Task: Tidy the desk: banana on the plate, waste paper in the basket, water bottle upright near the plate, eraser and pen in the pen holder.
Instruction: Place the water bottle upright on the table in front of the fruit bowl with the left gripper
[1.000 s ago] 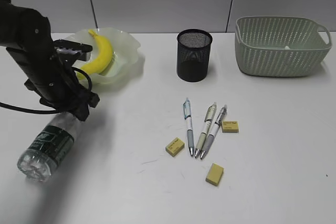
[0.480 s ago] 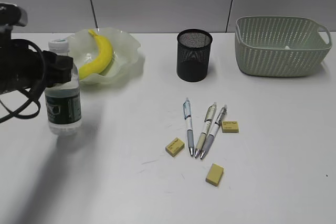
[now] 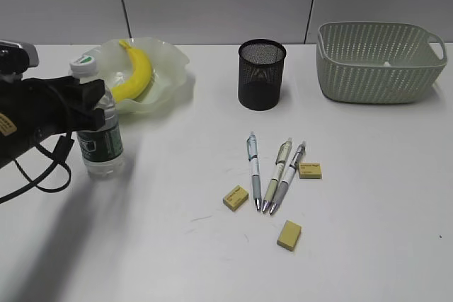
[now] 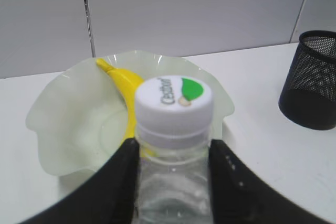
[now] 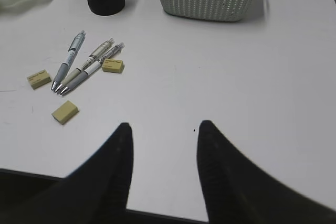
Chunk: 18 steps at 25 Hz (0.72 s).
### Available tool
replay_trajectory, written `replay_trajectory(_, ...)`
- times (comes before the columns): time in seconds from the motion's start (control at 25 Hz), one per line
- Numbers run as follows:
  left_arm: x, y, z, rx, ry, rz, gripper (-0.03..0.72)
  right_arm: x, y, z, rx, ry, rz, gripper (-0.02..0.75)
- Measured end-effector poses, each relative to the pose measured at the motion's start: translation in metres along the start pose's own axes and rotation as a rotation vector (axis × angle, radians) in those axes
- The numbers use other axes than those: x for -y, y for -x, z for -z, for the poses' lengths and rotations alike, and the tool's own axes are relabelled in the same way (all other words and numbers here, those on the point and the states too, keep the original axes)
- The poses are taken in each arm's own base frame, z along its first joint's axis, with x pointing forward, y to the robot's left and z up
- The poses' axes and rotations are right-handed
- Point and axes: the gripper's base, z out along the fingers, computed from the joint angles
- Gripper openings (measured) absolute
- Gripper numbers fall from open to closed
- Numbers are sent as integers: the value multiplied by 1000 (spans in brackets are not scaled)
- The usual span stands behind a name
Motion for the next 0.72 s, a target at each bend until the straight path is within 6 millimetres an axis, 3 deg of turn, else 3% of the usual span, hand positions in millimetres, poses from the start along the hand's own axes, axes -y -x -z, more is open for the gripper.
replay_trajectory(0.16, 0, 0, 0, 4, -2, -1, 315, 0, 0, 0, 0, 0, 0, 330)
replay_trajectory(0.48, 5, 5, 2, 35, -56, -39, 498, 0, 0, 0, 1, 0, 0, 330)
replay_trajectory(0.72, 10, 52, 28, 168, -83, -64, 511, 0, 0, 0, 1, 0, 0, 330)
